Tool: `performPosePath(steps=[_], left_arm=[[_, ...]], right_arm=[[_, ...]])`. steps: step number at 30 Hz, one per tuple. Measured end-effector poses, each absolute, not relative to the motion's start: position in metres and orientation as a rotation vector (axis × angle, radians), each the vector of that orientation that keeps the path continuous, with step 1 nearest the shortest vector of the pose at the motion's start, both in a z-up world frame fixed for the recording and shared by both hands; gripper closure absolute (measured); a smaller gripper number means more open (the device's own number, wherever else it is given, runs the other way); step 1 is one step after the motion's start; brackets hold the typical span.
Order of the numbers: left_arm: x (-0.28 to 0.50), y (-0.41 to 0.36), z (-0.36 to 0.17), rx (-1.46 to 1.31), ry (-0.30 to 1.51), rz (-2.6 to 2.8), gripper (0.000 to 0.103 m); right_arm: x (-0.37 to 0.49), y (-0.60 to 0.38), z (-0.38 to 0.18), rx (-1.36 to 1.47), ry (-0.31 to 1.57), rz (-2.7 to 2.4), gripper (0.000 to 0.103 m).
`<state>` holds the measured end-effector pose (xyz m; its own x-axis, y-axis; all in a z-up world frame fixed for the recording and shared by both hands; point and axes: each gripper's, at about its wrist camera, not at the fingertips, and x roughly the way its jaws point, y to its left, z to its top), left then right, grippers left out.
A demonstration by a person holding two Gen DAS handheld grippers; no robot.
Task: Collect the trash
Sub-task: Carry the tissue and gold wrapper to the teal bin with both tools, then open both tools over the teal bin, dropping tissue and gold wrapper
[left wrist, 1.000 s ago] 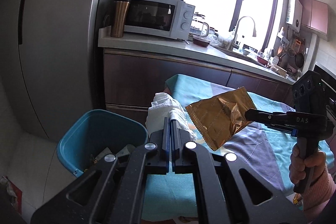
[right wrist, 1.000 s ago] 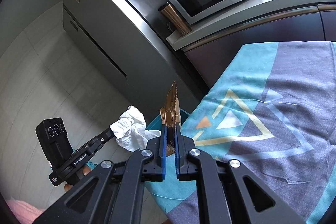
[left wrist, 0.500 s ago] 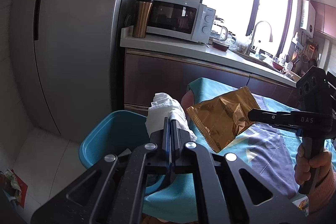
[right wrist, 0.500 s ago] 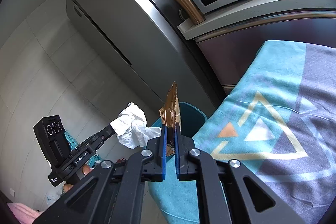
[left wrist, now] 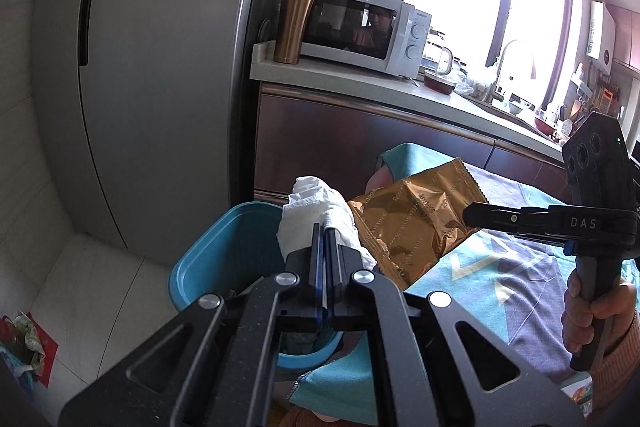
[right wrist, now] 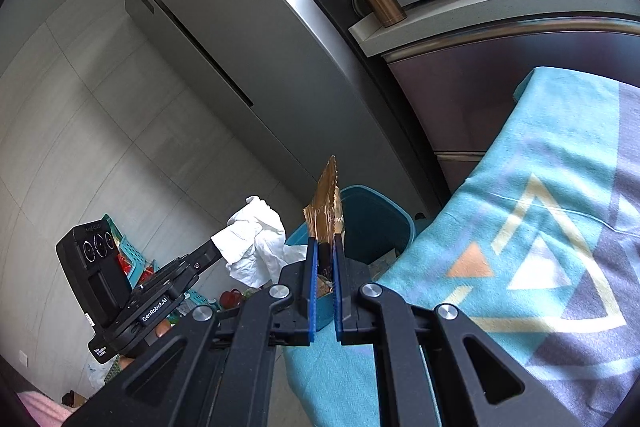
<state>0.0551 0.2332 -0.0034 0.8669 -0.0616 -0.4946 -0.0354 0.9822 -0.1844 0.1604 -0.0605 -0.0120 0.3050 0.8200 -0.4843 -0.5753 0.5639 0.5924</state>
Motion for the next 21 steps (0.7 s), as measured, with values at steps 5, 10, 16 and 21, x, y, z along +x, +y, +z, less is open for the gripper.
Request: performPosePath(steps=[5,10,16,21], left_arm=[[0.055,0.238,-0.008,-0.193,0.531,0.003,0.102],[0.061,0.244,-0.014,-0.199,0.546,0.019,0.102],[0.065,0.249,-0.022,-0.201,0.565,0.037,0.102],[0.070,0.253,-0.032,-0.211,0.587,0.048,0.102]], right_arm=[[0.162,-0.051,-0.014,0.319,0.858,0.952,0.097],[0.166,-0.042,-0.015,0.305,0.875,0.951,0.097],[0.172,-0.032,-0.017,0.284,0.902,0.947,0.097],[0.175,-0.026,-0.021,0.274,0.919,0.940,0.097]])
